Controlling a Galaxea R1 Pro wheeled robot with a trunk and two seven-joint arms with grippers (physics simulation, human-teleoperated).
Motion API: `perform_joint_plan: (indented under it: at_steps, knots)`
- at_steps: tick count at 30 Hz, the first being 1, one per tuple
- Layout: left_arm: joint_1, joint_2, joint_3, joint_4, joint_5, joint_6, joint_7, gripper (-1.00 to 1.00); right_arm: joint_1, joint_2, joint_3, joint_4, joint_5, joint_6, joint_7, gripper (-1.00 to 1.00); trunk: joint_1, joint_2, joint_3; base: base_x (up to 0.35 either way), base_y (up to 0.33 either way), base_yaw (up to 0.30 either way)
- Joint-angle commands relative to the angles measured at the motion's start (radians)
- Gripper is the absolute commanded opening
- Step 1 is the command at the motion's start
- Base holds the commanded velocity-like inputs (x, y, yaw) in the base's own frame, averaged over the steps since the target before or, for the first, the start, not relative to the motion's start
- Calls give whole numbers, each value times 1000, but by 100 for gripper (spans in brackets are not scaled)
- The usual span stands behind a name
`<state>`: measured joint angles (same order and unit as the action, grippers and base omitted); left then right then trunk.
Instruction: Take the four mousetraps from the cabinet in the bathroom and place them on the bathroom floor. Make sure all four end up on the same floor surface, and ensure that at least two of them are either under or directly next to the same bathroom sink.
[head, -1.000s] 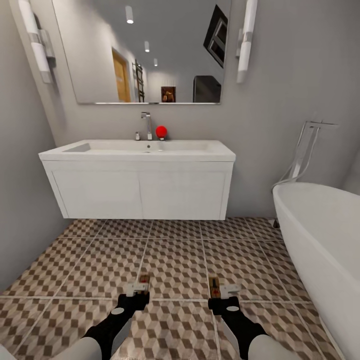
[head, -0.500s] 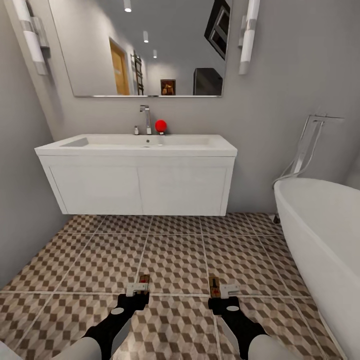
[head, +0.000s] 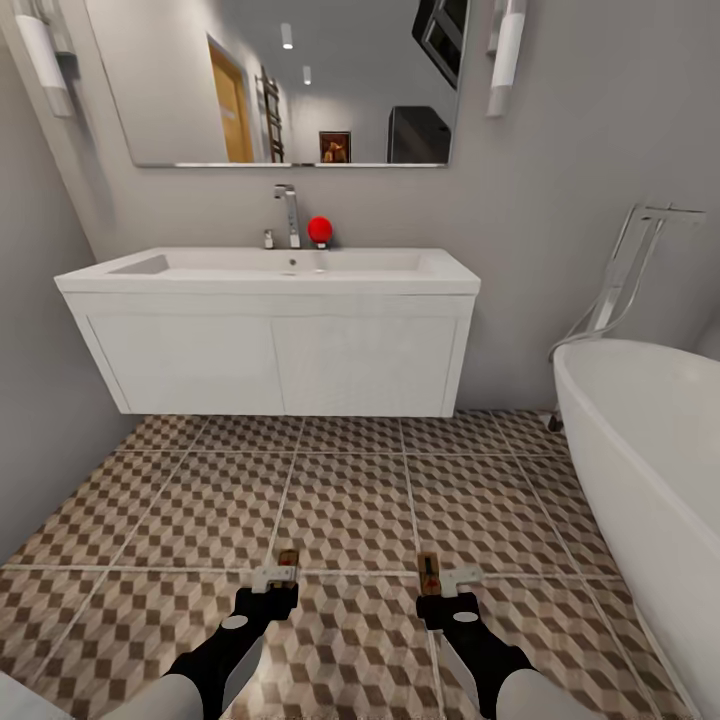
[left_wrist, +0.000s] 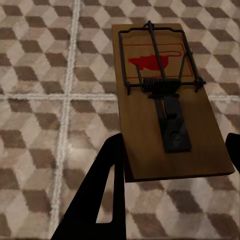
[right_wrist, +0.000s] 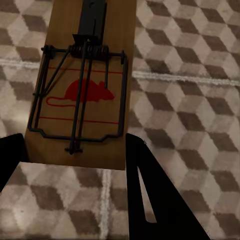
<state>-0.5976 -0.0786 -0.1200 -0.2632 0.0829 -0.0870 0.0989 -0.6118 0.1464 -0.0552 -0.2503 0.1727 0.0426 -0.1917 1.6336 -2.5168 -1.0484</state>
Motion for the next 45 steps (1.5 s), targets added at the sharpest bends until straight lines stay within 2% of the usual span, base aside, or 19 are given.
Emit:
perform_joint_plan:
  at_steps: [1,19,30,38,41,45]
  knots:
    - [-1,0,-9,1,7,-4,8,-100,0,1,-6,-1,7,4,2,-100,0,-1,-5,0,0,0]
    - [-1,0,-9,2,6,-4,8,-100,0,1,-6,-1,7,3,2,-100,8,-5,-74,0,0,0]
    - [-1,-1,-15,5,-2,-1,10,-100,0,1,-6,-1,7,3,2,-100,8,-5,-74,0,0,0]
    - [-1,2,-15,7,3,-41,21,-100,0,1,-6,-1,7,3,1,-100,8,-5,-74,0,0,0]
    - [-1,2,-16,4,0,-54,58,-100,0,1,-6,-1,7,3,2,-100,8,-5,-74,0,0,0]
    - [-1,2,-16,8,5,-119,130,-100,0,1,-6,-1,7,3,2,-100,8,-5,-74,0,0,0]
